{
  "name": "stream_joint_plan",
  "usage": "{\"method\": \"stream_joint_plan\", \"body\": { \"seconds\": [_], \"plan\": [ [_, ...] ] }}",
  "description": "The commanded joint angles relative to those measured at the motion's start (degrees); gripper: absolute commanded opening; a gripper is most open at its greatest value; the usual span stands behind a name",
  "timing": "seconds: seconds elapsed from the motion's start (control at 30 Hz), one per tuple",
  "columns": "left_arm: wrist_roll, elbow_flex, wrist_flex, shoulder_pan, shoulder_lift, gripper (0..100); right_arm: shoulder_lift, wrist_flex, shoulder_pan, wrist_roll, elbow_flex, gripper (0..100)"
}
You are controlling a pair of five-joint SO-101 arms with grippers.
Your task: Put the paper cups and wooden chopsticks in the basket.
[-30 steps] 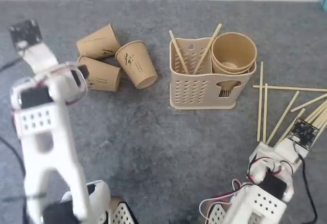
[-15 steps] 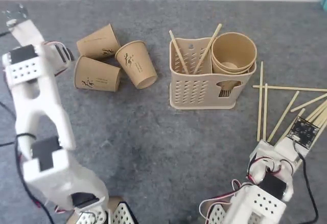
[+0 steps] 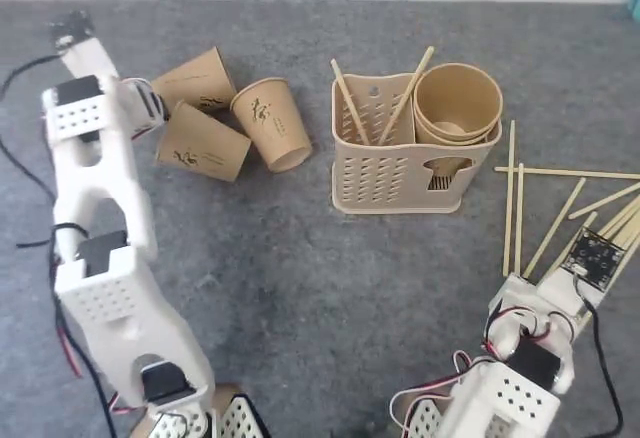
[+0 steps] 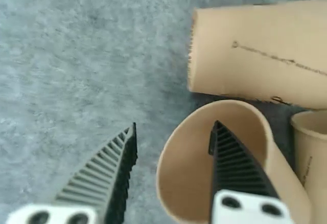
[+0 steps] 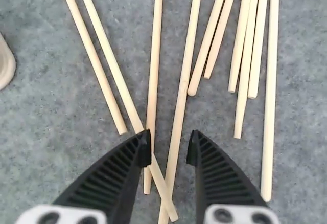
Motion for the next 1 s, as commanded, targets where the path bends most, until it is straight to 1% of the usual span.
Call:
{"method": "stream_joint_plan", "body": {
  "seconds": [0.0, 0.37, 0.7, 0.83, 0.97],
  "plan": [
    [0.26, -2.95, 0.88, 2.73, -0.79, 22, -1.01, -0.66, -0.57, -0.53, 0.18, 12.3],
    [0.26, -3.30, 11.25, 8.62, -1.32, 22, -1.01, -0.66, -0.57, -0.53, 0.18, 12.5],
    [0.18, -3.03, 20.66, 14.59, -10.37, 22, -1.01, -0.66, -0.57, -0.53, 0.18, 12.5],
    [0.18, -1.89, 21.01, 18.29, -11.16, 22, -1.01, -0.66, -0.57, -0.53, 0.18, 12.5],
    [0.26, -0.13, 19.25, 21.45, -10.73, 22, -1.01, -0.66, -0.48, -0.53, 0.18, 12.3]
  ]
}}
